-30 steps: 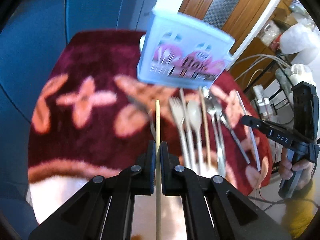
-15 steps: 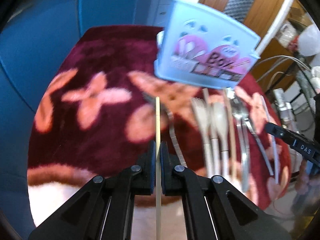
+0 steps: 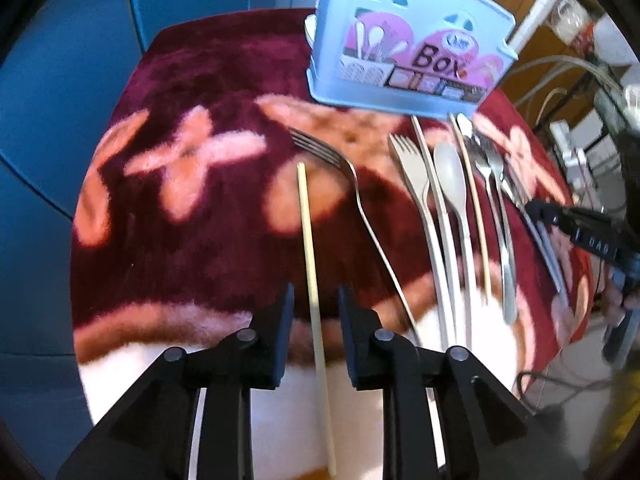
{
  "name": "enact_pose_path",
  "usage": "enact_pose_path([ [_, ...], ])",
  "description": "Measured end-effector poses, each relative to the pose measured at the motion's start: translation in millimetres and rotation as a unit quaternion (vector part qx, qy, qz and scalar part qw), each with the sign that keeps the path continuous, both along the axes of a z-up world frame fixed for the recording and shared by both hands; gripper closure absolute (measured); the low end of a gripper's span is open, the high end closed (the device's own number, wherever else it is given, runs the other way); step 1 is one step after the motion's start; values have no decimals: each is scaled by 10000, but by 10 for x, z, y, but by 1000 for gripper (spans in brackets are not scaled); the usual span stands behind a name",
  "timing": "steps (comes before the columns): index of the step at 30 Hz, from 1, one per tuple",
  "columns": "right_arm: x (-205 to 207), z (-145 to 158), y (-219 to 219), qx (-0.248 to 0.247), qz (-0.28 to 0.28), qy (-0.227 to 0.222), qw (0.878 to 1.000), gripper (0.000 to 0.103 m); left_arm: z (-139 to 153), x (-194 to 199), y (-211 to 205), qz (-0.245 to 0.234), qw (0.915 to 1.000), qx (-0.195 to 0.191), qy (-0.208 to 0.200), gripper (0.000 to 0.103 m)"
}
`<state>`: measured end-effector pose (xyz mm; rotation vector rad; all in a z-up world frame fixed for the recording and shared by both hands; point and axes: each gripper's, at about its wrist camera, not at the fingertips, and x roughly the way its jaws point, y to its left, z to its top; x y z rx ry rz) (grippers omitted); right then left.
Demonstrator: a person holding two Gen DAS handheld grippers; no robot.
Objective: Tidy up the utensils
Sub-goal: 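Lift both chopsticks and carry them above the blue Box holder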
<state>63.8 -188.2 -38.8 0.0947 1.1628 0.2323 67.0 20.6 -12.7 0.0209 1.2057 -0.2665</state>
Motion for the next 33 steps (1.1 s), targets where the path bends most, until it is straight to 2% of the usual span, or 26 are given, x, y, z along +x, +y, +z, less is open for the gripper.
enact_pose_path([
  [3, 30, 11, 25, -106, 91, 163, 9998, 95, -18, 19, -25, -103, 9998, 134, 138, 82],
  [7, 123, -6, 85, -351, 287, 443, 9980, 95, -29, 84, -46, -168, 9994, 192, 221, 95],
  [9, 158, -7, 114, -420, 331, 518, 9972, 95, -21, 111, -41, -154, 9995, 120, 229, 100],
  [13, 128, 22, 130, -451, 312, 430, 9976, 97, 39, 100, -13, -79, 9999, -135, 13, 101],
  [16, 64, 106, 91, -217, 204, 147, 9994, 97, 132, 49, 22, -46, 9988, -444, -180, 101],
  [22, -105, 474, -6, 335, -21, -735, 9967, 97, 461, -2, -8, 75, 9921, -757, -997, 101],
  [26, -142, 719, -64, 715, -126, -1313, 9887, 97, 676, 51, -72, 156, 9827, -977, -1566, 101],
  [33, 38, 1018, -54, 1080, -262, -2105, 9712, 97, 965, 368, -138, 323, 9669, -1280, -2182, 101],
])
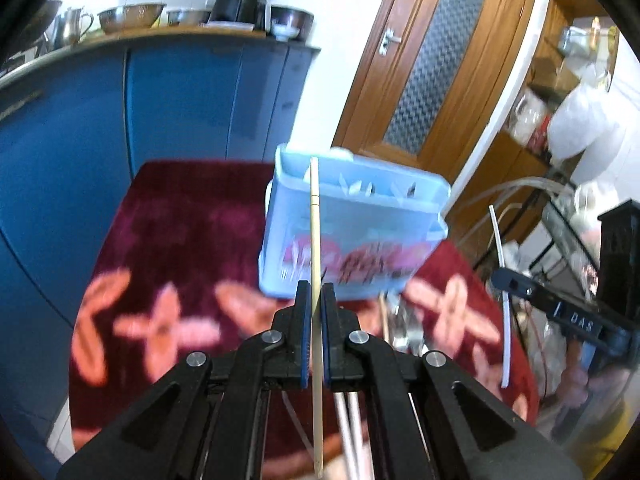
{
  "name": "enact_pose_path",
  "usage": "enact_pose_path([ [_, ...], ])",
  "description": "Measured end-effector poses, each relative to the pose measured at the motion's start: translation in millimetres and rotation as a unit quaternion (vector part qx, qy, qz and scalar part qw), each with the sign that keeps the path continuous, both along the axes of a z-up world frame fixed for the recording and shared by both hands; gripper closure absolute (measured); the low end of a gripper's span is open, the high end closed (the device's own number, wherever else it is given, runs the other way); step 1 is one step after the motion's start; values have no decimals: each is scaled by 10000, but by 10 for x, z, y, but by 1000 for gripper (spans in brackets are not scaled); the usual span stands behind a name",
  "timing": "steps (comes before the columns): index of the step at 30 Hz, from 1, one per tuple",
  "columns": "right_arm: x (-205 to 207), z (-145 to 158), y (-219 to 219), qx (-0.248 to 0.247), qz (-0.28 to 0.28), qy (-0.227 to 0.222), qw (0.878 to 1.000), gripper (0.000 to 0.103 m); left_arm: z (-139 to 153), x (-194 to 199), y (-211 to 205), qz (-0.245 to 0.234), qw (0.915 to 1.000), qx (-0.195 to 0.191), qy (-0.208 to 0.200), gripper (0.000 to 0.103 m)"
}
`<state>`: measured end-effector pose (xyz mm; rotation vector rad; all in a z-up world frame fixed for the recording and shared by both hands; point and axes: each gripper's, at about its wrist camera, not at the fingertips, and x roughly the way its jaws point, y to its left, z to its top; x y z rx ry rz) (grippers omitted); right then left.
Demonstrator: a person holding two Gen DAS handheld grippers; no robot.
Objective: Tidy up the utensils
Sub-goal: 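Lift both chopsticks and carry them above the blue Box holder, then lower the wooden chopstick into the holder and open the left tool while the right tool releases its chopstick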
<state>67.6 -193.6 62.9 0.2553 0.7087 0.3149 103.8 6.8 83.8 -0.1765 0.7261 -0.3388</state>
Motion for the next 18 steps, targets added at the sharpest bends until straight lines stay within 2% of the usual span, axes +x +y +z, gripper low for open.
enact_pose_path([
  [8, 338, 248, -2, 132, -143, -526, 9984, 97, 429, 367, -58, 300, 9961, -48, -834, 101],
  [13, 542, 424, 29, 151, -247, -894, 9956, 97, 607, 623, -121, 492, 9892, 50, -1377, 101],
  [18, 742, 545, 56, 162, -346, -1258, 9913, 97, 719, 874, -122, 702, 9803, -73, -1847, 101],
])
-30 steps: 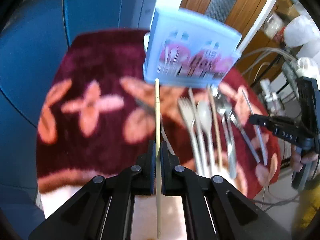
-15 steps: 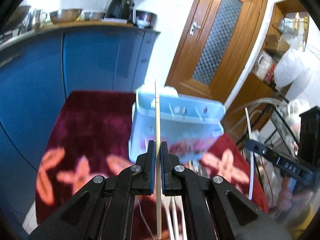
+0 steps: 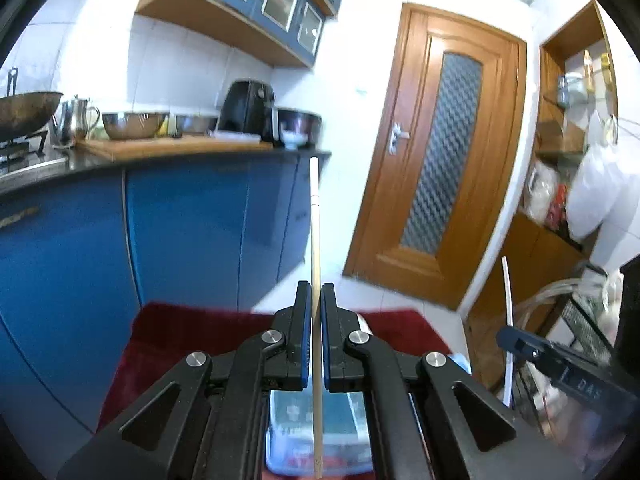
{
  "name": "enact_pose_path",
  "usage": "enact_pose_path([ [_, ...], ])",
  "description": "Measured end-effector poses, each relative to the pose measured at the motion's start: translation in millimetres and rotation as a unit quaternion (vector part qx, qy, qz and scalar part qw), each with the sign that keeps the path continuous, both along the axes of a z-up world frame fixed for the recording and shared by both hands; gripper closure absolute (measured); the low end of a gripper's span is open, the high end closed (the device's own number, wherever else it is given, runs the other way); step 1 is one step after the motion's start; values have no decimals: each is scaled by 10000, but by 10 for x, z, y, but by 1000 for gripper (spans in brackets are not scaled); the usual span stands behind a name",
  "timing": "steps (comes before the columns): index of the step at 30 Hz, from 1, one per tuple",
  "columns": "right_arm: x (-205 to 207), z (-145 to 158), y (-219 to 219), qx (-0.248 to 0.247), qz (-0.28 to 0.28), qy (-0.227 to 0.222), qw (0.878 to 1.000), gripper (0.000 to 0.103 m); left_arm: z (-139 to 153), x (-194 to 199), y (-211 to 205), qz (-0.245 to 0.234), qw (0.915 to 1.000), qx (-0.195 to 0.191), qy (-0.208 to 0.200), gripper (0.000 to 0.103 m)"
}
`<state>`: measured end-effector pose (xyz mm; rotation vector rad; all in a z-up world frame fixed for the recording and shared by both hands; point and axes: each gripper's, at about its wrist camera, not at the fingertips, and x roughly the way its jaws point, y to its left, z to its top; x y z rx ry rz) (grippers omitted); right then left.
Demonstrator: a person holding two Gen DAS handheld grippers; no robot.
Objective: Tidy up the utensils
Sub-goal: 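Lower the wooden chopstick into the holder and open the left tool while the right tool releases its chopstick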
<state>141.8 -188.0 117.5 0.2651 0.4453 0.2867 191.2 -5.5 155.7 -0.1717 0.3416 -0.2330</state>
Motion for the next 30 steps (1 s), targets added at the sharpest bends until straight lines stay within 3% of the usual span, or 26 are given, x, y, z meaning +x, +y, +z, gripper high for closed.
enact_pose_path([
  [5, 187, -28, 40, -16, -65, -316, 9995, 97, -43, 241, -21, 274, 9993, -8, -263, 101],
  [14, 370, -311, 111, -196, -275, -831, 9960, 97, -518, 435, -83, 566, 9976, 154, -377, 101],
  [23, 432, -536, 180, -542, -325, -866, 9942, 96, -767, 301, -227, 597, 9945, 528, -672, 101],
  [30, 360, -579, 303, -901, -357, -830, 9918, 96, -834, 205, -319, 524, 9940, 686, -677, 101],
])
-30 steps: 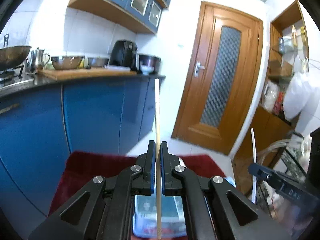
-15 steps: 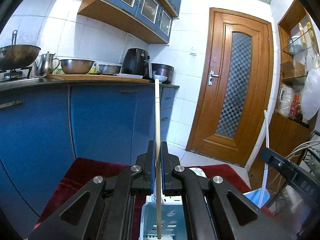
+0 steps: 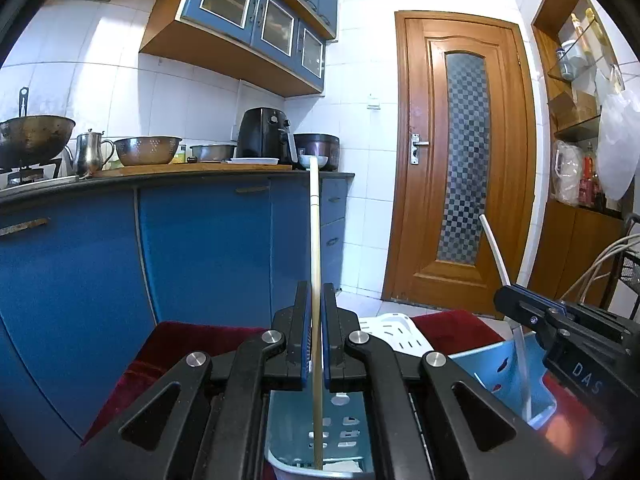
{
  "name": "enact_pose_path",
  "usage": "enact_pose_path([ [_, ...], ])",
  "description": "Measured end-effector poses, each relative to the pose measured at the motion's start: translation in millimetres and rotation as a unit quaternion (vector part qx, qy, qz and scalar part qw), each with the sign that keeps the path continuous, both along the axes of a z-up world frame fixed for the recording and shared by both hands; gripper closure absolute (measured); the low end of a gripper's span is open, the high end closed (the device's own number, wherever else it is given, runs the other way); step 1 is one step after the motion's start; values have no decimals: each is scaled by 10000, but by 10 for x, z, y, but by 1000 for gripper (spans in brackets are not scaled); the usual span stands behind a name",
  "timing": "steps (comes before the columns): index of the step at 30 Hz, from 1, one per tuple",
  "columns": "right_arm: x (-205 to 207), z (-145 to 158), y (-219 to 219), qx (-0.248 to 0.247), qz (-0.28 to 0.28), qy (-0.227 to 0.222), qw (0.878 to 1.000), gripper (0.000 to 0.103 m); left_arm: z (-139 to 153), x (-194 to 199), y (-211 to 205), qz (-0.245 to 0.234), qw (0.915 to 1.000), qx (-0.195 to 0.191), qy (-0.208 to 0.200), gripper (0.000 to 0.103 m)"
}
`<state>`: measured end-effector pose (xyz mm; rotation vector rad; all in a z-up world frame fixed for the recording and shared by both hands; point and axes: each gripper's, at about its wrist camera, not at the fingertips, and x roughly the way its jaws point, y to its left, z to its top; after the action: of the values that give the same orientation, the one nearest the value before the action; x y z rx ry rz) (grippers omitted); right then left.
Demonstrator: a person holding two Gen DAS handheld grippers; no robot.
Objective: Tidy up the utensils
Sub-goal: 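Lower the wooden chopstick into the holder and open the left tool while the right tool releases its chopstick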
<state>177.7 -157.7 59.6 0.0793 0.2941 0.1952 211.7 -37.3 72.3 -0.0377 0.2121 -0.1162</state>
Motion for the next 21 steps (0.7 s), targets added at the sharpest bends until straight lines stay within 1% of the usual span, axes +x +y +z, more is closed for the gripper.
enact_pose_path([
  [9, -28, -28, 29, -73, 14, 182, 9998, 96, -92, -12, 28, -48, 9997, -33, 218, 101],
  [18, -71, -29, 53, -98, 53, 319, 9994, 96, -136, -82, 17, -56, 9996, 16, 269, 100],
  [19, -74, -29, 54, -106, 44, 319, 9994, 96, -136, -90, 15, -54, 9996, 26, 274, 100],
  [21, -74, -26, 60, -102, 42, 322, 9994, 91, -139, -99, 15, -74, 9995, 42, 305, 100],
])
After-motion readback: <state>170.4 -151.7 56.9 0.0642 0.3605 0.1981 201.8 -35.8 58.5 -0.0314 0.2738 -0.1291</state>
